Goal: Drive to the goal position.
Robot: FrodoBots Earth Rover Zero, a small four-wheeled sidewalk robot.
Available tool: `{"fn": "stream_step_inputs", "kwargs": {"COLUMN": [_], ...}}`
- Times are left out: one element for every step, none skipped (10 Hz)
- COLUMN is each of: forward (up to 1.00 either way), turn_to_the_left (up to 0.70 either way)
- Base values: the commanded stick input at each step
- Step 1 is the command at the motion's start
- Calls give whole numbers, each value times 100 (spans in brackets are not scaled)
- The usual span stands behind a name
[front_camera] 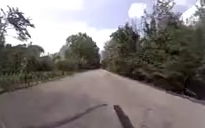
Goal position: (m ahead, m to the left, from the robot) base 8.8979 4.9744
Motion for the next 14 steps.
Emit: {"fn": "stream_step_inputs", "kwargs": {"forward": [50,50,50,50,50,50,50,50,50,50,50,50,50,50], "turn_to_the_left": [0,0,0,0,0,0,0,0,0,0,0,0,0,0]}}
